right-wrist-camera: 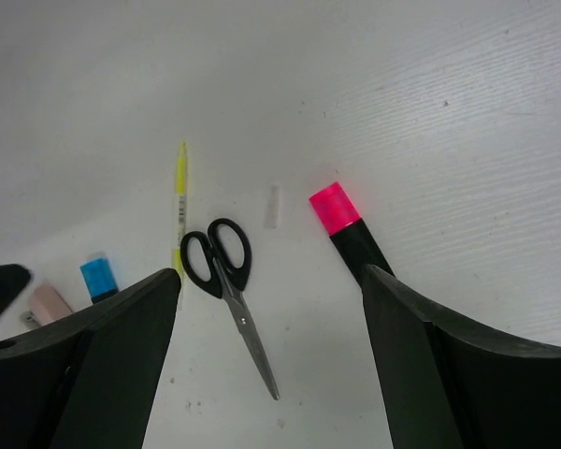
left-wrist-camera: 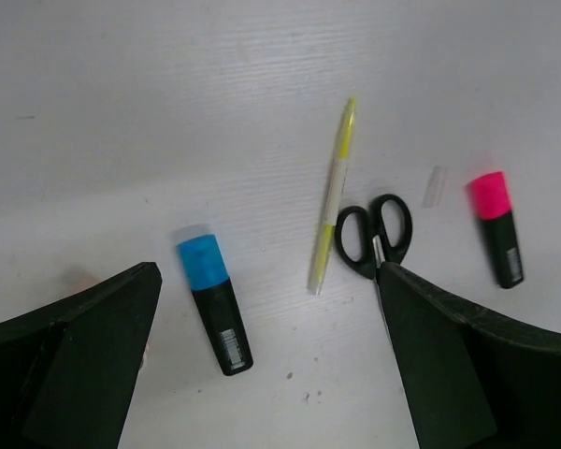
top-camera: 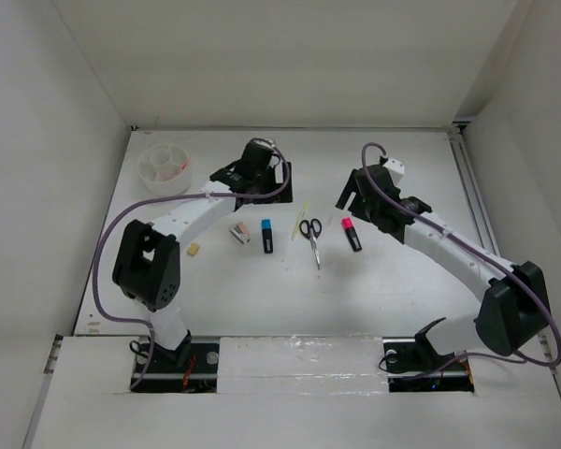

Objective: Sort the stationery into containers
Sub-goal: Pick up the pen from the center of the board.

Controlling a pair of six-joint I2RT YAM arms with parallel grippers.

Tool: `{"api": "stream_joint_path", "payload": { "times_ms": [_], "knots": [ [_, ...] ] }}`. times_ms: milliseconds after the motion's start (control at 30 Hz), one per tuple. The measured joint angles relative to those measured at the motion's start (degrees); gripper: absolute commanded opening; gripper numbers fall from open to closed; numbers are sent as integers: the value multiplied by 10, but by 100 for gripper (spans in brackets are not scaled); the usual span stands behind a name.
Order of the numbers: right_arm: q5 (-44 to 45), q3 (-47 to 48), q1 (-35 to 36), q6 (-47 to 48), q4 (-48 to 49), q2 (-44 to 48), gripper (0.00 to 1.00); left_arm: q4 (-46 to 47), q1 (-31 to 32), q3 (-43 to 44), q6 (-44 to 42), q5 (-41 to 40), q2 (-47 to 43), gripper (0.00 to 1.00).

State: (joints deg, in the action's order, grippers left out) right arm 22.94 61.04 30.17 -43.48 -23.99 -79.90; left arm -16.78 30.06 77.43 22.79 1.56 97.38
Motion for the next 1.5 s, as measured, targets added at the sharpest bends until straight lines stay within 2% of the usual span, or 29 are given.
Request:
{"api": "stream_joint_path", "payload": {
  "times_ms": [100,167,367,533,633,833,1233,1267,1300,1500],
  "knots": [
    [-9,-3,0,5,3,15,84,-26,35,17,-8,-42,34,98],
    [-19,-12,0,9,12,27,84,-34,54,24,-13,-55,52,93],
    [-53,-45,4,23,32,56,83,-80,77,82,-32,-105,120,89],
    [-69,-52,11,37,37,59,83,-101,107,126,-43,-137,171,81],
    [-75,-60,14,43,40,69,83,-115,123,126,-52,-136,180,79],
    [-85,-67,14,51,49,90,83,-131,122,126,-78,-133,181,66],
    [-102,-67,25,53,56,90,83,-122,105,115,-128,-58,181,64],
    [-103,-67,25,53,56,89,83,-122,104,115,-132,-51,182,58],
    [-104,-67,25,53,56,89,83,-120,102,115,-135,-46,182,56],
    [-107,-67,25,54,56,89,83,-115,99,115,-151,-29,197,56]
  ]
}}
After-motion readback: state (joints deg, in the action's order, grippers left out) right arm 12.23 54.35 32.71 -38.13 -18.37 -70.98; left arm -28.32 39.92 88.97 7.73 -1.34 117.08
